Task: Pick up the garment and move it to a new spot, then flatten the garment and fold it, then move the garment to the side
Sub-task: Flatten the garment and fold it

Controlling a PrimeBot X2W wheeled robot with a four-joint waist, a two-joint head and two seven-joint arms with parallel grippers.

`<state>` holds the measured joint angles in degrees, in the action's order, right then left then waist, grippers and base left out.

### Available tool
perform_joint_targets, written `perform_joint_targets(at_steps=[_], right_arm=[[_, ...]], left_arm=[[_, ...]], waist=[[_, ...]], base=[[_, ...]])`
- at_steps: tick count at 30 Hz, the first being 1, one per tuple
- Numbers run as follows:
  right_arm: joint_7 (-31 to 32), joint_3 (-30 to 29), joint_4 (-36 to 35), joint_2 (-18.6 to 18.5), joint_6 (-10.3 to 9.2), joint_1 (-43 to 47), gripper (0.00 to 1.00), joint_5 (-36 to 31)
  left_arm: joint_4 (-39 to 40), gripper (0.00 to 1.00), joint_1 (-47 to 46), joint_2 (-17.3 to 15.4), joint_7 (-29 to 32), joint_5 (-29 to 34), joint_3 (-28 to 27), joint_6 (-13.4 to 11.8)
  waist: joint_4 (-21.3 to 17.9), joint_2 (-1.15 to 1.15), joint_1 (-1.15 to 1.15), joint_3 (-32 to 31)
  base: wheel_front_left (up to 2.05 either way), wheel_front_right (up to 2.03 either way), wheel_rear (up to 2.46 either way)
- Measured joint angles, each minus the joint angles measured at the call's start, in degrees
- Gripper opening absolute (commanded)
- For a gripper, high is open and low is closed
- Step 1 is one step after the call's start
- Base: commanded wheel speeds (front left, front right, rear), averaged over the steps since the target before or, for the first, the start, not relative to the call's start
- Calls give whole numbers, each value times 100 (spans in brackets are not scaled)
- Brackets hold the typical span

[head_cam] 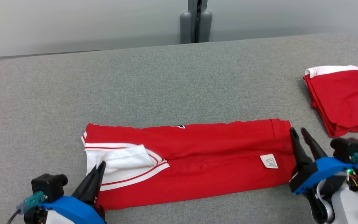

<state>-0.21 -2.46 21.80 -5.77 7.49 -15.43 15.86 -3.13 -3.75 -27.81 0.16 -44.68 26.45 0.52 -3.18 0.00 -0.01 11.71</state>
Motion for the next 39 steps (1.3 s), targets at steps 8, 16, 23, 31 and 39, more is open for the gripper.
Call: perform_joint_targets(at_steps=[8,16,23,31,39], right_arm=[[-307,-572,-399,210,0,743,100,-29],[-189,-784,-611,257,0,919,100,-354],[-13,-681,-281,283,0,834,100,-820],[0,-909,836,286,0,398,100,-1112],[-56,-456,1604,214,-12,-31,0,-491]], left_arm=[[-341,100,394,303,-784,-210,-183,69],[-211,100,470,510,-1404,-23,-686,-260],[-234,100,428,675,-1489,257,-855,-511],[-364,100,388,708,-1499,503,-914,-613],[-431,100,344,760,-1507,666,-933,-650]], waist=[[62,0,0,-208],[168,0,1,-366],[305,0,1,-331],[484,0,2,-192],[529,0,2,-149]], base=[[0,0,0],[0,0,0],[0,0,0],[0,0,0],[0,0,0]])
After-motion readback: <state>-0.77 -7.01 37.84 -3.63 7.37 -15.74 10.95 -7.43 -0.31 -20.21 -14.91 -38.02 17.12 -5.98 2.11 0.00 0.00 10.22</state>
